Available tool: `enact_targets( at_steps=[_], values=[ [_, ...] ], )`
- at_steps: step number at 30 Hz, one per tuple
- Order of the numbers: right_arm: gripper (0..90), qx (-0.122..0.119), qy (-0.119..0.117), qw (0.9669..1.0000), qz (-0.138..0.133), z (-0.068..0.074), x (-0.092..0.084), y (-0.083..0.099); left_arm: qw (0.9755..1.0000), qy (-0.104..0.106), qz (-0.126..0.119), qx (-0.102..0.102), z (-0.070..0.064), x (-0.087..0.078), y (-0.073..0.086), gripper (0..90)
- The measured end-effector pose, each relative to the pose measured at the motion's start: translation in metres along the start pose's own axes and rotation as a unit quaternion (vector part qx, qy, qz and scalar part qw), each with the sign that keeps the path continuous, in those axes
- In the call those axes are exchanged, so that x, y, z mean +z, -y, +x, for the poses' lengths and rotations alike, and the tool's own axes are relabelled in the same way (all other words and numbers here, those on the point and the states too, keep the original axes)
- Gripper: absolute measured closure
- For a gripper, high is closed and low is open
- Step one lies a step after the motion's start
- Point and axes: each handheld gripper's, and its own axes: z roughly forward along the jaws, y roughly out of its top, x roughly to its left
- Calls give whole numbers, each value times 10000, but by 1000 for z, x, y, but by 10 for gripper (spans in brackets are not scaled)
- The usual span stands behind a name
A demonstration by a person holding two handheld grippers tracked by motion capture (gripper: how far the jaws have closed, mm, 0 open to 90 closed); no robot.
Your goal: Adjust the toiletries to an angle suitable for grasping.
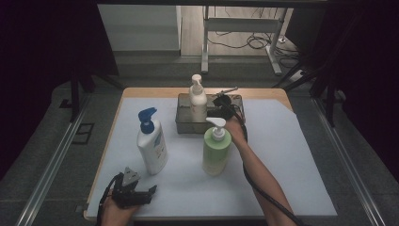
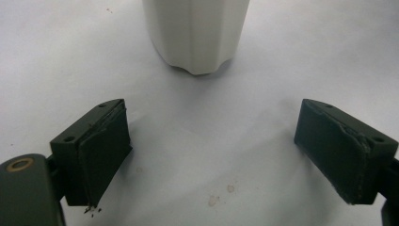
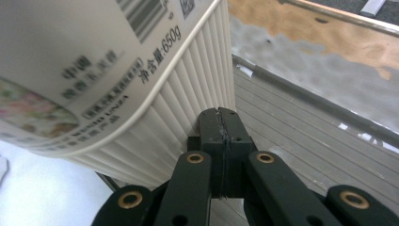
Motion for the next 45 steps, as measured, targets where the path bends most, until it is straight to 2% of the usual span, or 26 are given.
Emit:
enact_targets(
  at_steps=[3,11,22,36,41,45],
  values=[
    [893,35,-29,10000,21,2,2,-1,10000,3,1,1,0,0,0,106],
    [891,-61,-31,9999,129,5,8,-3,10000,3,2,1,0,0,0,105],
    [891,-125,-256,9995,158,11,17,-6,10000,5,3,2,0,0,0,106],
    [886,-427,-445,9979,182,24,30,-15,10000,5,5,5,0,0,0,106],
    [890,-518,-597,9967,188,27,33,-16,10000,5,5,4,0,0,0,105],
    [894,-452,-662,9966,180,26,34,-16,10000,6,7,4,0,0,0,105]
  ],
)
